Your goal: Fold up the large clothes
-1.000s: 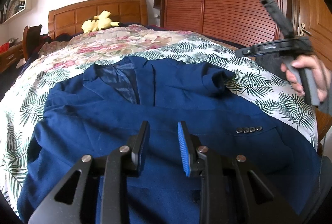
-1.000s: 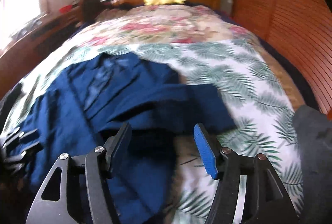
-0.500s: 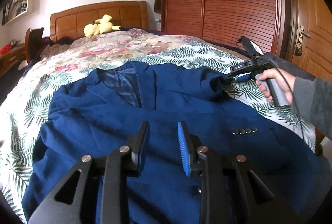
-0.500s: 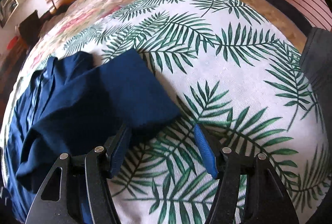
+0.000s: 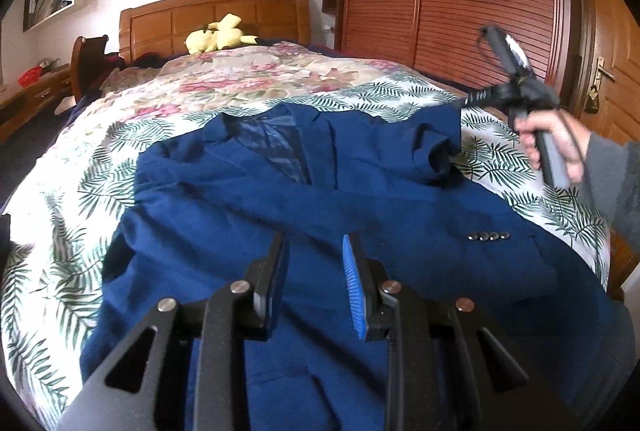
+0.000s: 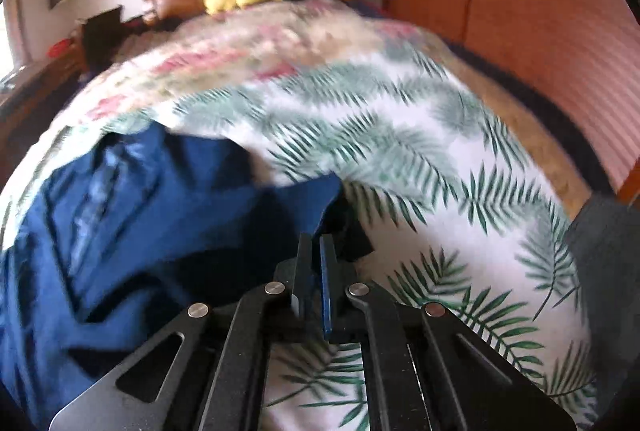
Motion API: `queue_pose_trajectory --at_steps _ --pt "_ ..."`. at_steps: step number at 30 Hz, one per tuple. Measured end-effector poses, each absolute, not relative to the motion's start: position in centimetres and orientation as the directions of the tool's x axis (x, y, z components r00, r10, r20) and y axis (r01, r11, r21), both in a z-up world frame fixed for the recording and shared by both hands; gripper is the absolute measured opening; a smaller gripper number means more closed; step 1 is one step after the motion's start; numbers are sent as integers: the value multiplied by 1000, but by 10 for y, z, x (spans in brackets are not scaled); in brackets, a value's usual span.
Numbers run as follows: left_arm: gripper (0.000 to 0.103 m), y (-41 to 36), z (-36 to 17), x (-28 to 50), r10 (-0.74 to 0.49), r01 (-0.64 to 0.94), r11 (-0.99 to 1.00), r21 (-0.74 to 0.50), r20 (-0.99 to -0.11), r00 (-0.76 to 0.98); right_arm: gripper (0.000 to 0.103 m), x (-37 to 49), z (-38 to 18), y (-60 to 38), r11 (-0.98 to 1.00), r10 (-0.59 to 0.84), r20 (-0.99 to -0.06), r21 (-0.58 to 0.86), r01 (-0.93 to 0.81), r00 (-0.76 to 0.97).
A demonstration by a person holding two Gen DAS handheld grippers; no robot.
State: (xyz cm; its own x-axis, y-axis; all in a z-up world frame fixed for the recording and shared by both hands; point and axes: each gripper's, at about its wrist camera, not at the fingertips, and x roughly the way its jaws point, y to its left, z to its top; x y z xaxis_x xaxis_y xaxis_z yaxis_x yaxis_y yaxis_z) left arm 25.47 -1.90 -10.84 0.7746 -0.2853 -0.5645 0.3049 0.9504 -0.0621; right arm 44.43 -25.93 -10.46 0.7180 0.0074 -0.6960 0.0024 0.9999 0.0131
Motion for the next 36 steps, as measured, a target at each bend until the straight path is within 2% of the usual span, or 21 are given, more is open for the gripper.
queue_pose_trajectory --at_steps 11,17,28,36 --pt "25 9 -92 221 -257 277 960 -45 -537 803 1 381 -19 -165 973 187 -594 3 -230 782" --pt "25 21 -86 206 -233 254 967 -33 -523 820 1 333 7 -111 930 305 -557 -1 -369 772" --pt "25 39 -84 183 -193 206 978 -31 -512 837 1 266 -38 -59 859 432 -617 58 -509 658" --pt "25 43 -90 176 -196 195 979 -58 -528 826 1 234 -73 -52 849 426 -676 70 -523 601"
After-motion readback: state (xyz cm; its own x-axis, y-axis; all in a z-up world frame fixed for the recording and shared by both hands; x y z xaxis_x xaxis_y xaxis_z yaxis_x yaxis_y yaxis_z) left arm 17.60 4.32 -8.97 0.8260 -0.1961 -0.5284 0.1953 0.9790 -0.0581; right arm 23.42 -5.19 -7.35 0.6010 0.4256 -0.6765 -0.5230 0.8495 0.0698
